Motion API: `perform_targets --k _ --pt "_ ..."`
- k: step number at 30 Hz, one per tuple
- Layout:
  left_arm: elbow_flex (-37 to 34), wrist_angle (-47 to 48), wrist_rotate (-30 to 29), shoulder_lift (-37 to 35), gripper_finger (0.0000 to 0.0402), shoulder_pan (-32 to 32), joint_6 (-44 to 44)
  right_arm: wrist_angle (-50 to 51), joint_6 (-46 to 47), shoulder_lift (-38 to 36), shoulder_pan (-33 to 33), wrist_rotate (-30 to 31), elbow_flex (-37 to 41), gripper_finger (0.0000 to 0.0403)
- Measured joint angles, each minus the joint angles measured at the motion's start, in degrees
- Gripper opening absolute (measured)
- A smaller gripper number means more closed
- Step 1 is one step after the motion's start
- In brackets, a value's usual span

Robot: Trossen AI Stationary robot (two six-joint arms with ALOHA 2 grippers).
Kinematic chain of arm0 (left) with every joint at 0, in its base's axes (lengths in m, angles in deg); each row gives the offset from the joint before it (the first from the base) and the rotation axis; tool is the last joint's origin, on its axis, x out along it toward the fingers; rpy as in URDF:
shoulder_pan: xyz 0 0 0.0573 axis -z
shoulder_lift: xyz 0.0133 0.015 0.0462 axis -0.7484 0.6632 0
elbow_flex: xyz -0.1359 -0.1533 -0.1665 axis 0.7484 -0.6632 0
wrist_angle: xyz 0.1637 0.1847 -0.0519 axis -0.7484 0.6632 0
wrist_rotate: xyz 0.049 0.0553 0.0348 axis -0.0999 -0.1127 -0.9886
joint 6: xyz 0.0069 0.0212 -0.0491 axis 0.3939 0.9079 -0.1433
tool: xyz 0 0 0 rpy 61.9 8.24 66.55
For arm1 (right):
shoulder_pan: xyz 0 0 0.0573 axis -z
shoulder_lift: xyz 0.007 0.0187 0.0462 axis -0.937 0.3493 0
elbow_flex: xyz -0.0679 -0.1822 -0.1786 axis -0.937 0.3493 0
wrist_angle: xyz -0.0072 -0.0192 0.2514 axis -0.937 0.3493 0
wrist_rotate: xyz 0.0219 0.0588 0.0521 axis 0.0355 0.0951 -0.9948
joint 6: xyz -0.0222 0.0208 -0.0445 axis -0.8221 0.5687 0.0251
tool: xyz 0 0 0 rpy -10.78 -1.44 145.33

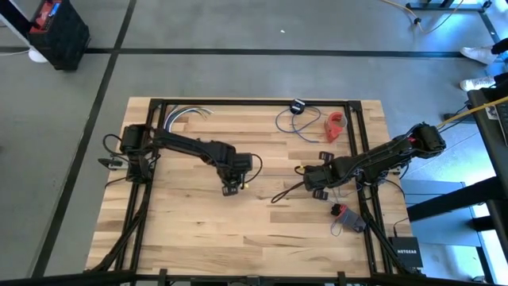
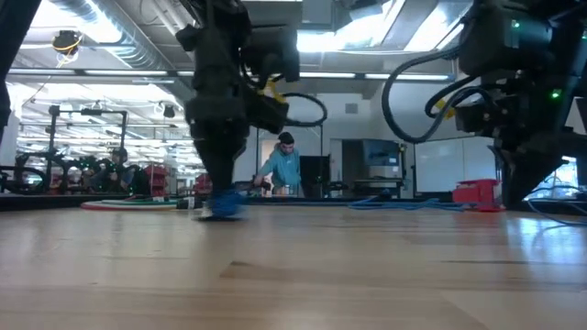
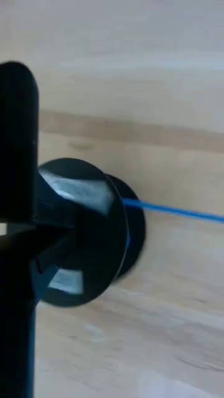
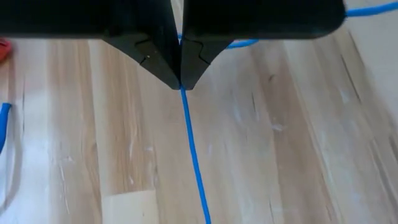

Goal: Coil cords
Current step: Uncoil the blue wire from the spool

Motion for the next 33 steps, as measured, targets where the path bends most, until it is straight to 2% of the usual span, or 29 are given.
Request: perform_targets --k 5,9,12,15,21,23,27,29,33 --pt "-0.9 1.4 0.1 0.0 0.0001 0.0 -1.2 -0.1 1.3 0.0 0.0 0.0 0.1 0.001" --pt "-1.0 0.4 -0.1 0.0 0.0001 0.0 -1.1 -5.9 3.1 0.0 0.0 0.0 0.2 0.001" --pt "-1.0 0.3 -0.1 0.0 0.0001 0.0 -0.9 -5.6 3.7 0.0 0.0 -2.5 -0.1 0.0019" --pt "-1.1 0.2 -0.1 0.1 0.0001 0.0 -0.8 -2.2 4.0 0.0 0.0 -4.4 -2.3 0.0053" --pt "-1.1 -0.2 -0.1 0.1 0.0001 0.0 -0.8 9.5 3.8 0.0 0.0 -12.0 -10.3 0.0151" --pt "-1.1 -0.2 0.0 0.1 0.0001 0.0 -0.8 9.7 2.0 0.0 0.0 -12.2 -12.6 0.0175" --pt "-1.1 -0.4 0.0 0.1 0.0001 0.0 -0.6 -3.1 -6.6 0.0 0.0 -6.2 -13.4 0.02" --pt "-1.1 -0.4 0.0 0.1 0.0001 0.0 -0.6 -15.0 -12.4 0.3 0.3 -4.0 -11.4 0.0202" --pt "-1.1 -0.5 0.0 0.1 0.0001 0.0 -0.6 -36.2 -20.6 3.9 3.6 -8.1 -7.1 0.0196"
